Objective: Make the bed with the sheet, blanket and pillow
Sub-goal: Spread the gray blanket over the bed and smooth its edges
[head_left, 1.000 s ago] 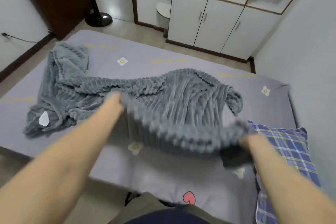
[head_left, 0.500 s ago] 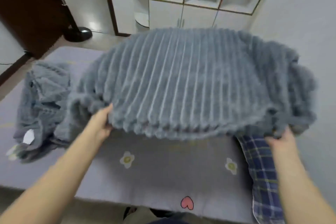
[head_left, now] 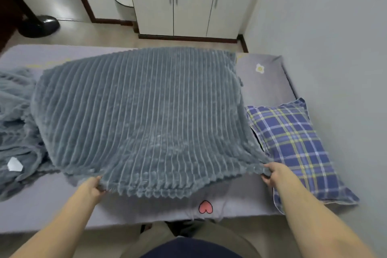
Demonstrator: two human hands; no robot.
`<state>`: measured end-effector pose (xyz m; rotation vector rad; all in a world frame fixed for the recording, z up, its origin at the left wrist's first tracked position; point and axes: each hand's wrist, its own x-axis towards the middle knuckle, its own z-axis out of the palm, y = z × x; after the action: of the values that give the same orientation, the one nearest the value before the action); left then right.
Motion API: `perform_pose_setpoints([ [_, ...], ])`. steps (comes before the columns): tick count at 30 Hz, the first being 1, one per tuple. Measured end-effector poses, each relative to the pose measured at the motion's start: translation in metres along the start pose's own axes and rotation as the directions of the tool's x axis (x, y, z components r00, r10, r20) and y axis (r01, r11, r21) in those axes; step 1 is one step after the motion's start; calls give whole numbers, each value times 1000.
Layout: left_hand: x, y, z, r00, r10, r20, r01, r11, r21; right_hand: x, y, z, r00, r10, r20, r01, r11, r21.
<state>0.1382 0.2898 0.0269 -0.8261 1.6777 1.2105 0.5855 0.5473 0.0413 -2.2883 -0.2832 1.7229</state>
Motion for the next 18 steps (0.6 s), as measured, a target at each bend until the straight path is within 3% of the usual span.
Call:
perform_pose_setpoints([
  [2, -4, 14, -1, 998, 43, 40, -42, 999, -8, -8, -12, 2, 998, -19, 57, 18, 1000, 7],
  [4, -12, 37, 0, 982, 107, 157, -110, 994, 9, -26, -35, 8, 961, -169, 220, 148, 983, 107],
  [6, -25, 58, -2, 953, 150, 263, -146, 989, -34, -45, -52, 6, 838, -404, 366, 316, 907, 279],
  [7, -30, 65, -5, 939, 169, 300, -148, 985, -94, -51, -57, 0, 780, -472, 410, 325, 867, 378],
  [9, -27, 67, -15, 924, 216, 315, -153, 965, -214, -48, -55, -12, 744, -531, 406, 285, 802, 526],
  [10, -21, 60, -20, 930, 232, 285, -160, 954, -253, -39, -48, -17, 759, -522, 388, 286, 804, 522],
  [11, -13, 49, -26, 944, 224, 243, -160, 952, -260, -30, -39, -21, 818, -473, 327, 283, 827, 486],
  [13, 9, 16, -40, 973, 131, 190, -92, 975, -202, 3, -6, -35, 957, -241, 159, 182, 931, 315],
  [14, 16, -3, -46, 981, 74, 178, -47, 988, -149, 18, 14, -46, 989, -109, 98, 86, 974, 211],
  [16, 25, -35, -53, 991, 5, 136, 5, 997, -71, 40, 57, -71, 999, 37, 30, -39, 996, 79],
  [18, 30, -59, -56, 998, -17, 68, 25, 993, -114, 51, 95, -83, 997, 75, -11, -75, 997, 33],
])
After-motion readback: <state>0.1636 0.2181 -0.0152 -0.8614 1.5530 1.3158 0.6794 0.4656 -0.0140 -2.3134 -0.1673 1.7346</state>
